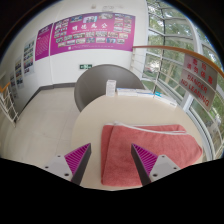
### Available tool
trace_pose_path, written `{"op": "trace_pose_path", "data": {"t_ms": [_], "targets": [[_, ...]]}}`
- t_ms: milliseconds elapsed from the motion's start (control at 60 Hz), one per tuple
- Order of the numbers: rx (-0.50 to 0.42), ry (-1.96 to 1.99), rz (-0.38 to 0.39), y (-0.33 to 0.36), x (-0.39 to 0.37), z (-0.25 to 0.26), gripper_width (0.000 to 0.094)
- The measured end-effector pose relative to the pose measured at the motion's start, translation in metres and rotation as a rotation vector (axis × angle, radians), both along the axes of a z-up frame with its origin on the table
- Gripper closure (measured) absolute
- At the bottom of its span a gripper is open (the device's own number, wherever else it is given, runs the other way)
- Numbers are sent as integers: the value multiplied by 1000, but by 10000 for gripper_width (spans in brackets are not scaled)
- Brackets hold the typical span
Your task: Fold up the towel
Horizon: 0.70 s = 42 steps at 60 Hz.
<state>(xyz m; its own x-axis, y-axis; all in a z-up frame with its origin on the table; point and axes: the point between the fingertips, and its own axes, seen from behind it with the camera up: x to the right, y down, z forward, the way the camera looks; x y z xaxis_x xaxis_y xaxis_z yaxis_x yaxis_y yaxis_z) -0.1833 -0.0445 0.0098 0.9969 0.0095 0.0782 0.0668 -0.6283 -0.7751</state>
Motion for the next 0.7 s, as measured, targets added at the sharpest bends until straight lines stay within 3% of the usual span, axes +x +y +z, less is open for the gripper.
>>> {"op": "trace_pose_path", "data": {"t_ms": [83, 117, 250, 467, 600, 700], "targets": [[-40, -23, 5, 12, -2, -23, 211], [-7, -14, 11, 20, -1, -20, 286], [-3, -69, 9, 25, 6, -23, 854], [-40, 80, 52, 17, -21, -4, 896], [30, 275, 134, 15, -57, 72, 896], [99, 376, 133, 24, -38, 133, 896]]}}
